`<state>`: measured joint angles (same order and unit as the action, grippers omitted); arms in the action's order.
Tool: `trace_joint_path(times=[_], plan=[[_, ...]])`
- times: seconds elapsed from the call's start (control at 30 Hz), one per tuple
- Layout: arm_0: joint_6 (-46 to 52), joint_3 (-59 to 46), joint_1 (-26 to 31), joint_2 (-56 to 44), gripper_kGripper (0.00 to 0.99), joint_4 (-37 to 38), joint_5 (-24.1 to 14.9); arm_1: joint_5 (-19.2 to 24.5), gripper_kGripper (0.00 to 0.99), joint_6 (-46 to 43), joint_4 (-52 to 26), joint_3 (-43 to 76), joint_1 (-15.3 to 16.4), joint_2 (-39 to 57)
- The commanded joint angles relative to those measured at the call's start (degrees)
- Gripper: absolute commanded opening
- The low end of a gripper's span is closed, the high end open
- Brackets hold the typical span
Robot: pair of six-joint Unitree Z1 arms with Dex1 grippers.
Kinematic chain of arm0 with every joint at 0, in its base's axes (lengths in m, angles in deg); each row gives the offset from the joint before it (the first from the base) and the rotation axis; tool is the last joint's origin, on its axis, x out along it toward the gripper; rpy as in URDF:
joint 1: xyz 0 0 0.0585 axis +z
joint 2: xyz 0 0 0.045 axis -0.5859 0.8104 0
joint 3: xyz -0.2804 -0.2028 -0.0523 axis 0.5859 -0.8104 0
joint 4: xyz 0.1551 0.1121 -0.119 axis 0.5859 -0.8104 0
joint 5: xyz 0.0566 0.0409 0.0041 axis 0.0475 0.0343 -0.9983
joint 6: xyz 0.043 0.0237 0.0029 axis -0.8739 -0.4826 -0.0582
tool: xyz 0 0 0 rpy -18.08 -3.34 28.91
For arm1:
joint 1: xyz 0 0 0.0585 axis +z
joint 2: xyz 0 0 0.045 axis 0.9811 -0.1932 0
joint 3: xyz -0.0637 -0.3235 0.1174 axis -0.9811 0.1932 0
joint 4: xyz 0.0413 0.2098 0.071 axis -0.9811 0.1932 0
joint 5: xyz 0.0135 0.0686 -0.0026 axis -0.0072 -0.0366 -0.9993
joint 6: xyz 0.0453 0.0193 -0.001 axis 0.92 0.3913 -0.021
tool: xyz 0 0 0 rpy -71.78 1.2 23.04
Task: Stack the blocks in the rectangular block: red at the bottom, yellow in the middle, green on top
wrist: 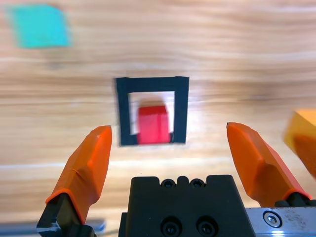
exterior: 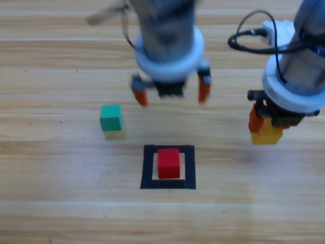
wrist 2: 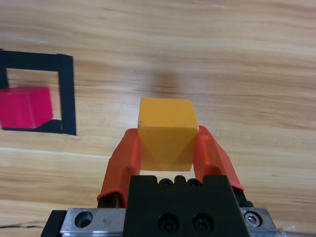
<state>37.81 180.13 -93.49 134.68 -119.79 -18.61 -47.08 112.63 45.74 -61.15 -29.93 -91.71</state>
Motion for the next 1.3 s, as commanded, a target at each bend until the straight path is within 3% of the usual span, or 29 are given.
trace_joint_path(times=[0.03,0.23,0.37,0.5,0.8,0.93,1.13,1.3], plan=[[-1.7,-2.0,2.3,-13.0,0.99,-5.5,-4.2,-2.2,0.0,-0.1,6.3,-7.4,3.9,-6.6],[-5.9,-17.3,6.8,-26.2,0.99,-4.4,-8.7,-6.7,0.0,-0.2,14.5,-21.2,6.7,-15.8],[-13.7,-30.3,7.1,-37.8,0.99,3.3,-11.5,-6.8,0.0,-0.3,17.8,-30.6,7.6,-21.7],[-19.5,-35.4,7.2,-44.6,0.99,4.3,-11.6,-6.9,0.0,0.4,21.9,-38.7,8.1,-26.1],[-27.1,-45.7,7.3,-53.6,0.99,10.5,-6.8,-8.3,0.0,2.6,27.8,-50.3,9.3,-32.5],[-29.4,-47.3,10.1,-55.3,0.99,11.7,-2.7,-8.4,0.0,2.8,27.9,-51.2,9.3,-33.4],[-34.2,-56.8,16.7,-58.7,0.99,19.4,5.9,-8.5,0.0,3.0,28.0,-52.1,9.4,-34.8],[-35.5,-58.2,17.7,-61.1,0.99,20.3,6.5,-9.1,0.0,3.1,28.1,-52.6,9.5,-35.3]])
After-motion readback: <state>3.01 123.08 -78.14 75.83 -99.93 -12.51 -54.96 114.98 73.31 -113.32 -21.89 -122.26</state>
